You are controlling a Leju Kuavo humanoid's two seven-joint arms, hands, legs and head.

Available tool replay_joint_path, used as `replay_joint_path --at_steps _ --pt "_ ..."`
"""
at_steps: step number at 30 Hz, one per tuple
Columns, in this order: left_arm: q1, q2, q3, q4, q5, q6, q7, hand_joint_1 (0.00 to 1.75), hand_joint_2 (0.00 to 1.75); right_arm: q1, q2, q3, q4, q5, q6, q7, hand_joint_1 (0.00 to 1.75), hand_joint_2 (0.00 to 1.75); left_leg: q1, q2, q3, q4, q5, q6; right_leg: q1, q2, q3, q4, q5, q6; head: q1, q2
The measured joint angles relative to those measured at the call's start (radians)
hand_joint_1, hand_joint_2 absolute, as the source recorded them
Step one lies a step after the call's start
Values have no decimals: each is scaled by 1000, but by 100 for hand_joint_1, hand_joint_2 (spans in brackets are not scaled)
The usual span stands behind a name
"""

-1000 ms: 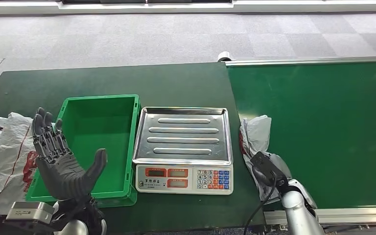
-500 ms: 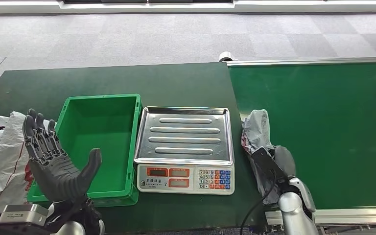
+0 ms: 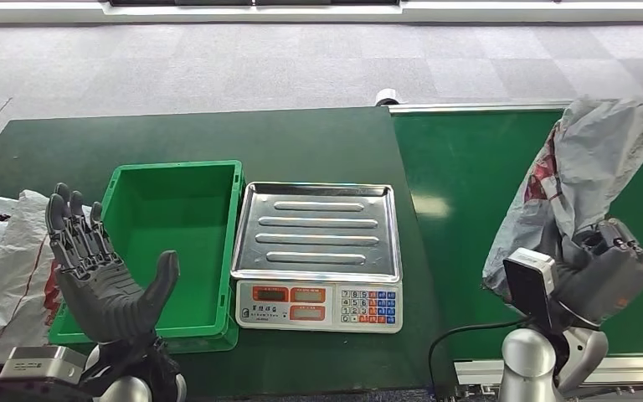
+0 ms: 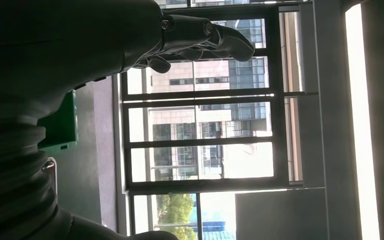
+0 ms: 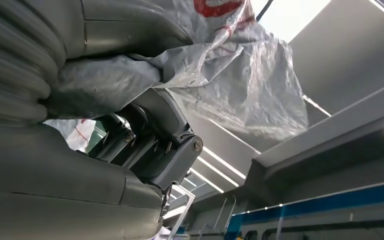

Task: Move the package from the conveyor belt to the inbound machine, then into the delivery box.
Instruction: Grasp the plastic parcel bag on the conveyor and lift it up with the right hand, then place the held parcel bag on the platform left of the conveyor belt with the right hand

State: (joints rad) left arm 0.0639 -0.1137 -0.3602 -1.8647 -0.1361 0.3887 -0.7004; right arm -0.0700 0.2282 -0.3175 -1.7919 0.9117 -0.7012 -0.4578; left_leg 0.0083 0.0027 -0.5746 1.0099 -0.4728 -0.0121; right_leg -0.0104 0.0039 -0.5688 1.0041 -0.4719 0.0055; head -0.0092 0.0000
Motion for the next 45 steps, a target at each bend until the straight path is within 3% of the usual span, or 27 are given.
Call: replay_joint_path --at_steps 11,16,19,22,24,27,33,45 --pt "-1 -5 0 3 0 0 0 0 175 9 18 -14 -51 2 0 -13 175 175 0 0 0 0 0 0 0 0 0 0 0 0 0 0" --pt "-12 -12 0 6 2 -5 0 0 175 -53 50 -43 -76 69 1 -149 175 175 0 0 -1 0 1 0 0 0 0 0 1 0 0 0" --pt "-18 -15 0 8 3 -4 0 0 175 -97 51 -24 -56 39 59 -97 175 175 0 0 -3 0 1 0 0 -1 1 0 1 0 0 0" --pt "-48 -14 -1 15 22 -4 0 0 175 -177 20 77 54 -125 317 -61 175 175 0 3 -9 0 2 0 0 2 0 1 2 0 0 0" --pt "-91 -13 -4 33 41 -17 0 0 175 -258 -3 185 165 -220 528 -104 175 175 0 4 -7 0 5 0 0 3 -3 1 5 0 0 0" --pt "-145 -14 -14 70 62 -22 1 0 175 -364 -9 341 308 -263 685 -162 175 175 0 0 -7 0 12 -1 1 0 -7 1 9 0 0 0" --pt "-188 -14 -27 111 86 -6 2 0 175 -464 2 582 444 -258 741 -154 175 175 1 -4 -9 0 13 -2 2 -3 -8 1 9 0 0 0" --pt "-190 -4 -35 143 97 -5 2 0 175 -471 -13 677 491 -281 749 -142 175 175 1 -4 -11 0 13 -1 1 -2 -10 1 10 1 0 0"
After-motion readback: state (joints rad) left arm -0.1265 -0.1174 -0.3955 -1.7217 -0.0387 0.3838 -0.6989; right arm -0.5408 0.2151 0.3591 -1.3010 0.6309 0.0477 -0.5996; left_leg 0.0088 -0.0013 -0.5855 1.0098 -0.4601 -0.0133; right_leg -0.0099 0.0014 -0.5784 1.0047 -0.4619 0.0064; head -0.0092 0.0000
